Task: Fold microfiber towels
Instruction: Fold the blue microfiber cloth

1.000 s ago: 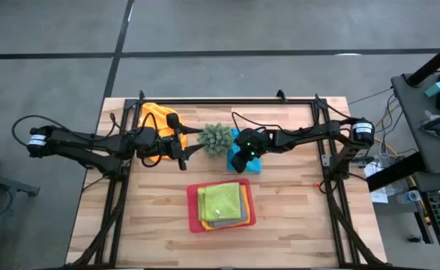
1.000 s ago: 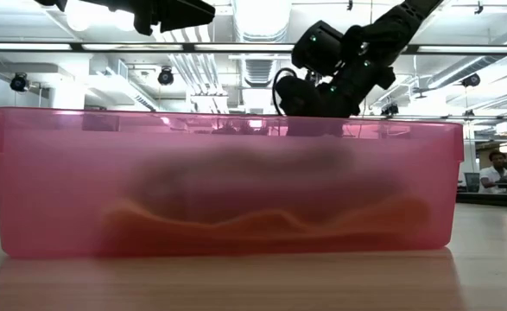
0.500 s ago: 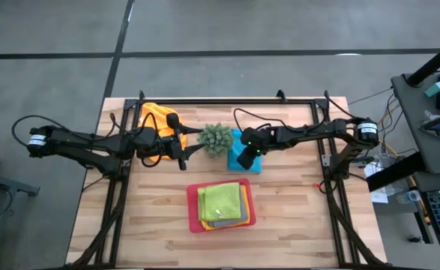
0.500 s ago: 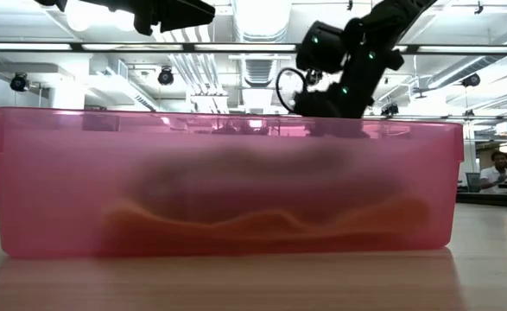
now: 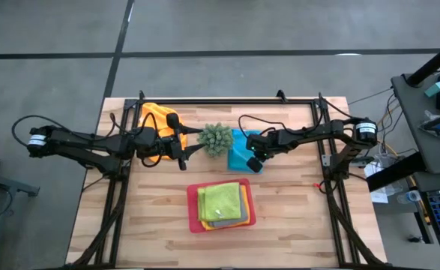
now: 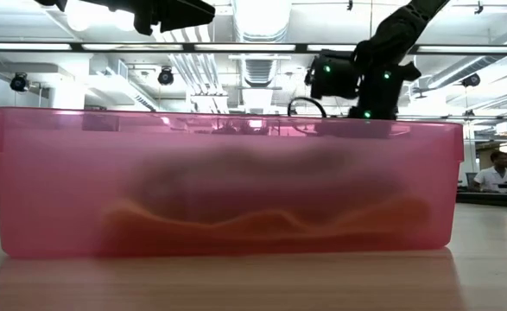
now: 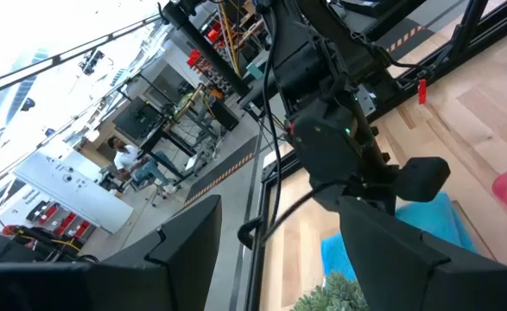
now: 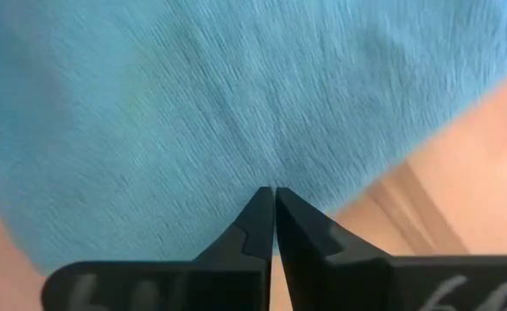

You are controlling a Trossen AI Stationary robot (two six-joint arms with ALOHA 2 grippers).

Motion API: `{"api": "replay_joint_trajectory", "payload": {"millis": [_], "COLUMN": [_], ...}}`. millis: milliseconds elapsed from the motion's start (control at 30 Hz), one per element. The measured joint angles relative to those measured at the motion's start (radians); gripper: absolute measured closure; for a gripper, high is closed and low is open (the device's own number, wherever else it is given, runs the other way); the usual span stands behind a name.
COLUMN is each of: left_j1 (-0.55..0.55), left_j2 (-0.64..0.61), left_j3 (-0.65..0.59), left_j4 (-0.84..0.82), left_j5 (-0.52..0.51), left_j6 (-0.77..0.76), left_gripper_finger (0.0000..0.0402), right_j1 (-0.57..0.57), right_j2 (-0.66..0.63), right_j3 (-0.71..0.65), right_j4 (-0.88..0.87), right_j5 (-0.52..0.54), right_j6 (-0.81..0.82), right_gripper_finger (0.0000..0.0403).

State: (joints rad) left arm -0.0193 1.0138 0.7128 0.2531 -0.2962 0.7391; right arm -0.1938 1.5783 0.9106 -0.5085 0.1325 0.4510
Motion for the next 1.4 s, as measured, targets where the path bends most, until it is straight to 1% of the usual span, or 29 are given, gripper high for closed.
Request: {"api": "replay_joint_trajectory", "payload": {"millis": [100, 300, 367, 500, 633, 733, 867, 933, 1067, 1133, 1200, 1233, 1333, 1400], "left_j1": [0.0, 0.0, 0.0, 0.0, 0.0, 0.0, 0.0, 0.0, 0.0, 0.0, 0.0, 0.0, 0.0, 0.0], "left_j2": [0.0, 0.0, 0.0, 0.0, 0.0, 0.0, 0.0, 0.0, 0.0, 0.0, 0.0, 0.0, 0.0, 0.0], "left_j3": [0.0, 0.0, 0.0, 0.0, 0.0, 0.0, 0.0, 0.0, 0.0, 0.0, 0.0, 0.0, 0.0, 0.0], "left_j4": [0.0, 0.0, 0.0, 0.0, 0.0, 0.0, 0.0, 0.0, 0.0, 0.001, 0.002, 0.002, 0.007, 0.009], "left_j5": [0.0, 0.0, 0.0, 0.0, 0.0, 0.0, 0.0, 0.0, 0.0, 0.0, 0.0, 0.0, 0.0, 0.0], "left_j6": [0.0, 0.0, 0.0, 0.0, 0.0, 0.0, 0.0, 0.0, 0.0, 0.0, 0.0, 0.0, 0.0, 0.0], "left_gripper_finger": [0.0182, 0.0182, 0.0182, 0.0182, 0.0182, 0.0182, 0.0182, 0.0182, 0.0182, 0.0182, 0.0182, 0.0182, 0.0182, 0.0182], "right_j1": [-0.006, -0.008, -0.009, -0.01, -0.01, -0.003, 0.03, 0.057, 0.087, 0.085, 0.08, 0.073, 0.037, -0.002], "right_j2": [0.0, 0.0, -0.006, -0.042, -0.11, -0.167, -0.231, -0.256, -0.285, -0.283, -0.265, -0.253, -0.202, -0.161], "right_j3": [-0.001, -0.001, -0.003, -0.003, -0.003, -0.003, -0.008, -0.012, -0.014, -0.014, -0.014, -0.014, -0.015, -0.006], "right_j4": [-0.081, -0.315, -0.385, -0.436, -0.435, -0.403, -0.299, -0.25, -0.154, -0.086, -0.011, 0.03, 0.139, 0.183], "right_j5": [0.012, 0.139, 0.159, 0.156, 0.156, 0.124, -0.074, -0.113, -0.104, -0.047, 0.025, 0.044, 0.051, 0.051], "right_j6": [-0.001, -0.026, -0.033, -0.023, 0.015, 0.064, 0.043, 0.035, 0.033, 0.052, 0.061, 0.058, 0.031, 0.065], "right_gripper_finger": [0.0394, 0.0394, 0.0394, 0.0394, 0.0394, 0.0394, 0.0389, 0.0382, 0.0356, 0.0339, 0.0322, 0.0314, 0.0295, 0.0289]}}
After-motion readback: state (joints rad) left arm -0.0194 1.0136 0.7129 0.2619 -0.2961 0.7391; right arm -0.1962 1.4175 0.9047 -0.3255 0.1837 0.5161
